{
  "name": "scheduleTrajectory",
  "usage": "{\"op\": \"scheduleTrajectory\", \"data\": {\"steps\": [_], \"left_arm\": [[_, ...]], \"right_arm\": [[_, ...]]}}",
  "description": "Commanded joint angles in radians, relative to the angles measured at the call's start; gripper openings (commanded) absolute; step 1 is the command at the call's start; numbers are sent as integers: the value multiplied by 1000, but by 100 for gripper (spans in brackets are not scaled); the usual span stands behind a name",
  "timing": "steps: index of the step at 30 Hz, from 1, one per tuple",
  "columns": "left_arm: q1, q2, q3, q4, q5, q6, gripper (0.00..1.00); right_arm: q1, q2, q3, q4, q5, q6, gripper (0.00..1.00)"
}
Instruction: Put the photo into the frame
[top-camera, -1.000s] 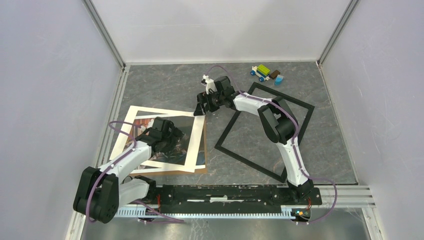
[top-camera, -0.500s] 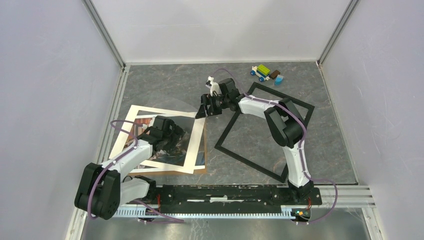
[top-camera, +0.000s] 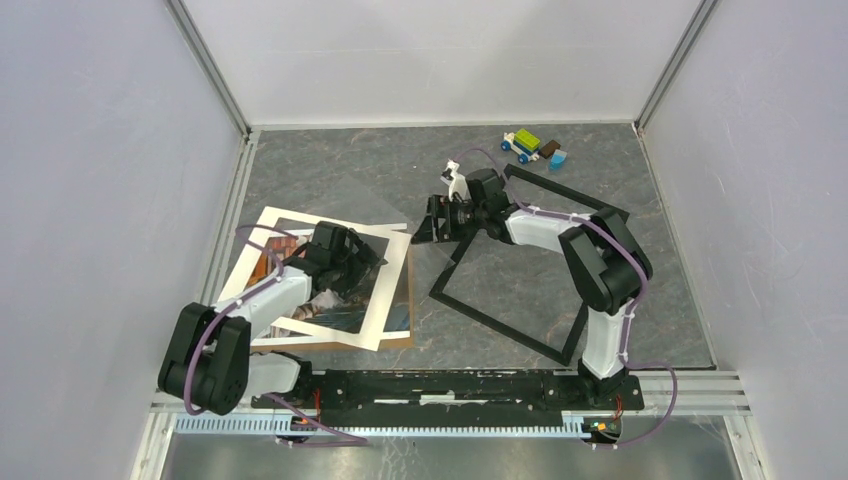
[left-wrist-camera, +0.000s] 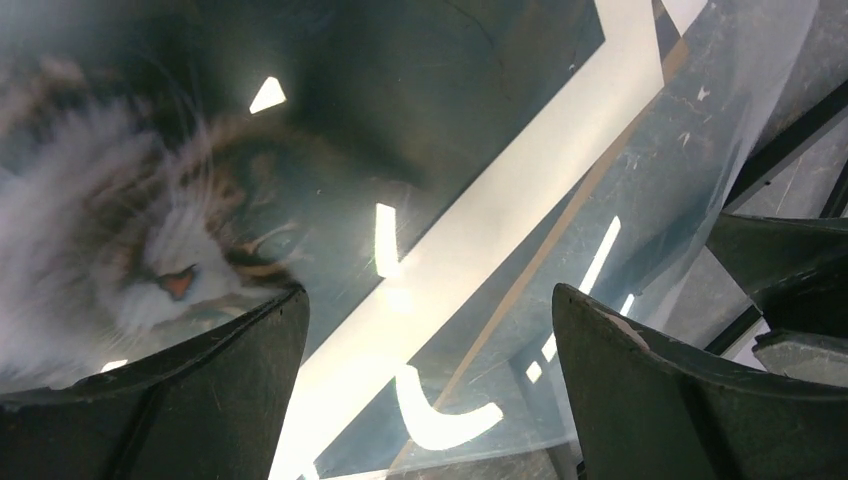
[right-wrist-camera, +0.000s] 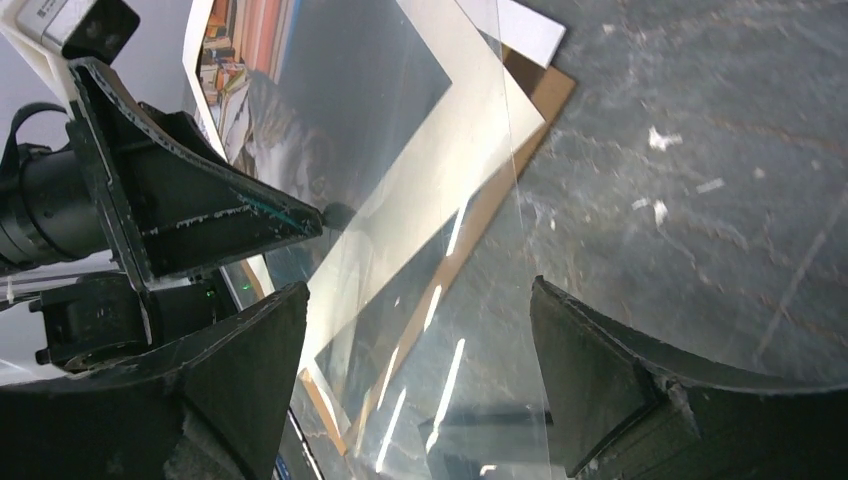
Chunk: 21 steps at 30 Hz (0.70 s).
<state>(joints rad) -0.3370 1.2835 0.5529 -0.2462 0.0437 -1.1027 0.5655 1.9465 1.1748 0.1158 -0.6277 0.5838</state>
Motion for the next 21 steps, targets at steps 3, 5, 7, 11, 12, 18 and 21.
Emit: {"op": "scheduleTrajectory", "data": {"steps": [3, 5, 7, 11, 12, 18, 21], "left_arm": [[-21, 119, -19, -80, 7, 139, 100], [-30, 132, -9, -81, 10, 145, 100], [-38, 142, 0, -80, 9, 151, 100], [-49, 168, 10, -80, 3, 169, 100], [-51, 175, 10, -80, 6, 172, 100], [-55, 186, 14, -78, 6, 168, 100], [-57, 186, 16, -76, 7, 164, 100]], "right_arm": [[-5, -109, -91, 53, -17, 34, 87], [-6, -134, -126, 50, 5, 29, 87], [-12, -161, -153, 22, 46, 9, 88], [-34, -218, -175, -100, 166, -104, 91], [-41, -230, -177, -136, 186, -134, 92], [-54, -263, -270, -148, 177, -142, 92], [-60, -271, -327, -83, 159, -103, 91]]}}
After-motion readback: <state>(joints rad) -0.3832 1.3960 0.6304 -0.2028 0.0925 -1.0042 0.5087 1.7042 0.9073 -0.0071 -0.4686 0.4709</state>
